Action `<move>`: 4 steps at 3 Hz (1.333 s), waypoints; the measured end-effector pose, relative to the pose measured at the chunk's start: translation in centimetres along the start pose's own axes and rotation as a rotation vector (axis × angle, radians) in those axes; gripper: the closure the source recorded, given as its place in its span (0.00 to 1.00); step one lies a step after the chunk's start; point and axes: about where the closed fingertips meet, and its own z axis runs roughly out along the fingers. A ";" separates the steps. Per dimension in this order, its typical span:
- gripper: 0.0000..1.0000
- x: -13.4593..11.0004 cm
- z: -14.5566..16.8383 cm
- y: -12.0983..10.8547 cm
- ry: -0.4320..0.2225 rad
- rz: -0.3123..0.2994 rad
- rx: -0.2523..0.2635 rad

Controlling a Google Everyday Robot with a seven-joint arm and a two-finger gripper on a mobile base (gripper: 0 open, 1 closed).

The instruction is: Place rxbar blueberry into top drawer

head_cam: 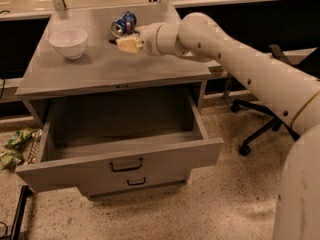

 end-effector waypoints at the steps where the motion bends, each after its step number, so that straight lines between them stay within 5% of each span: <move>1: 1.00 4.4 -2.4 6.3 0.039 0.070 -0.108; 2: 1.00 5.1 -5.6 11.2 0.043 0.084 -0.198; 4: 1.00 6.9 -10.6 17.7 0.107 0.159 -0.247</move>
Offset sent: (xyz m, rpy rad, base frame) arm -0.1994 0.0031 -0.0404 0.0518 0.1782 0.2592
